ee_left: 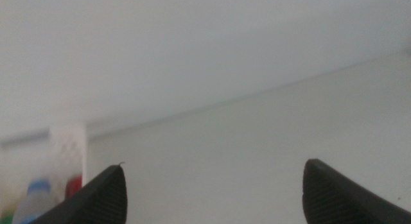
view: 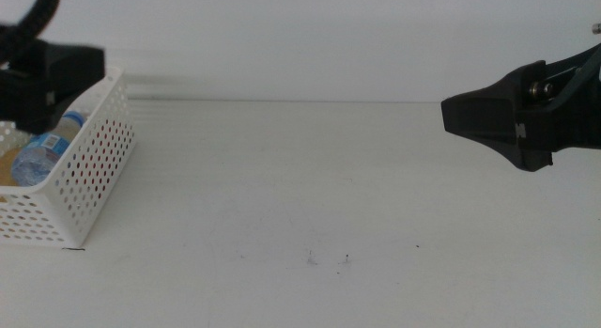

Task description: Use arms to grab the bottles and put them into the dustbin to the left of the table.

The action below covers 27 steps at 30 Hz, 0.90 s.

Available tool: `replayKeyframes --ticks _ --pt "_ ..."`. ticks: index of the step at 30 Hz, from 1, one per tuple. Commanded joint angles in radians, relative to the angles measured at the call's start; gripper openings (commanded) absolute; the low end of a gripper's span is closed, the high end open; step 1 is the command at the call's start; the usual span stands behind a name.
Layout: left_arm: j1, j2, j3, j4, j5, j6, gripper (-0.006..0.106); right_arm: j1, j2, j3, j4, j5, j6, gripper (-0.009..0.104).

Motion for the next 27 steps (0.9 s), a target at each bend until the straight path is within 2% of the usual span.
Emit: replayKeyframes --ticks 1,7,10,14,27 --pt "-0.003 -0.003 -0.002 0.110 0.041 -0.150 0.094 0.000 -0.002 -0.007 -0.007 -0.001 -0.008 0.091" --pt "-0.003 -0.003 0.004 0.117 0.038 -0.155 0.094 0.000 -0.002 -0.007 -0.007 -0.001 -0.008 0.091" --pt "-0.012 -0.003 0.004 0.082 0.031 -0.156 0.094 0.000 -0.002 -0.007 -0.007 -0.001 -0.008 0.091" --pt "-0.023 -0.003 0.004 -0.016 -0.017 -0.144 0.094 0.000 -0.002 -0.007 -0.007 -0.001 -0.008 0.091" --pt "-0.023 -0.003 0.004 -0.001 -0.099 -0.144 0.094 0.000 -0.002 -0.007 -0.007 -0.001 -0.008 0.091"
